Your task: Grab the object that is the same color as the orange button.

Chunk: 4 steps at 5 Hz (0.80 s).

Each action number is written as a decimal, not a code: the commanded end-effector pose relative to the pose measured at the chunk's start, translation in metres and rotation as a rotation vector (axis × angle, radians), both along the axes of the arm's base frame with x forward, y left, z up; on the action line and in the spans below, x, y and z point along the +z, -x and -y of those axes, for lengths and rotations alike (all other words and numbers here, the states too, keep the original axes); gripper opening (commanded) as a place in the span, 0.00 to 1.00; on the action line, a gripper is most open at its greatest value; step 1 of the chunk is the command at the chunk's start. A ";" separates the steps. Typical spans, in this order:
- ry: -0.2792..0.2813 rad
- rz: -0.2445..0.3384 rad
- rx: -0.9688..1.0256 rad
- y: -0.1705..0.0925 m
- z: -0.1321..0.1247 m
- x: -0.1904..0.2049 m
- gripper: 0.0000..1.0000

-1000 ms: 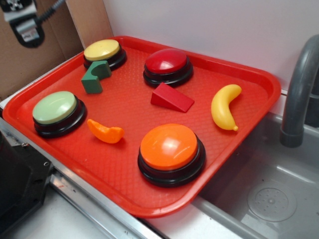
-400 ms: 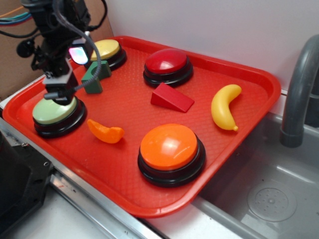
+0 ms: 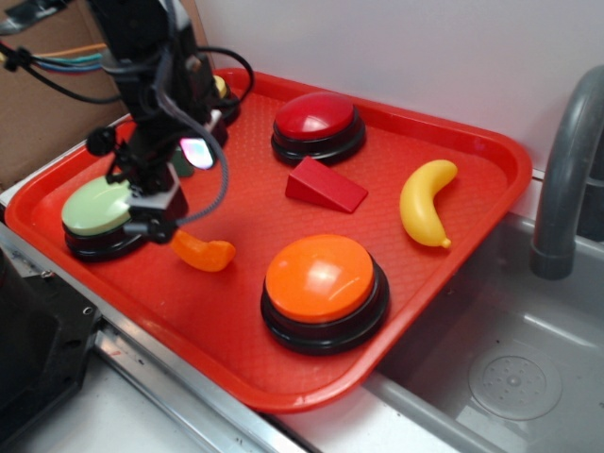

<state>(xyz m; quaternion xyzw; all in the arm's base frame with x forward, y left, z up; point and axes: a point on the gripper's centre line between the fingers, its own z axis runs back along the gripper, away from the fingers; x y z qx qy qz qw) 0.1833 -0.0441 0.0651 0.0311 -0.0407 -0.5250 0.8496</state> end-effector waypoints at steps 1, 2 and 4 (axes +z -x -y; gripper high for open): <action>-0.048 -0.031 -0.132 0.002 0.017 -0.039 1.00; -0.073 -0.051 -0.135 0.003 0.018 -0.053 1.00; -0.063 -0.049 -0.125 0.007 0.018 -0.063 0.00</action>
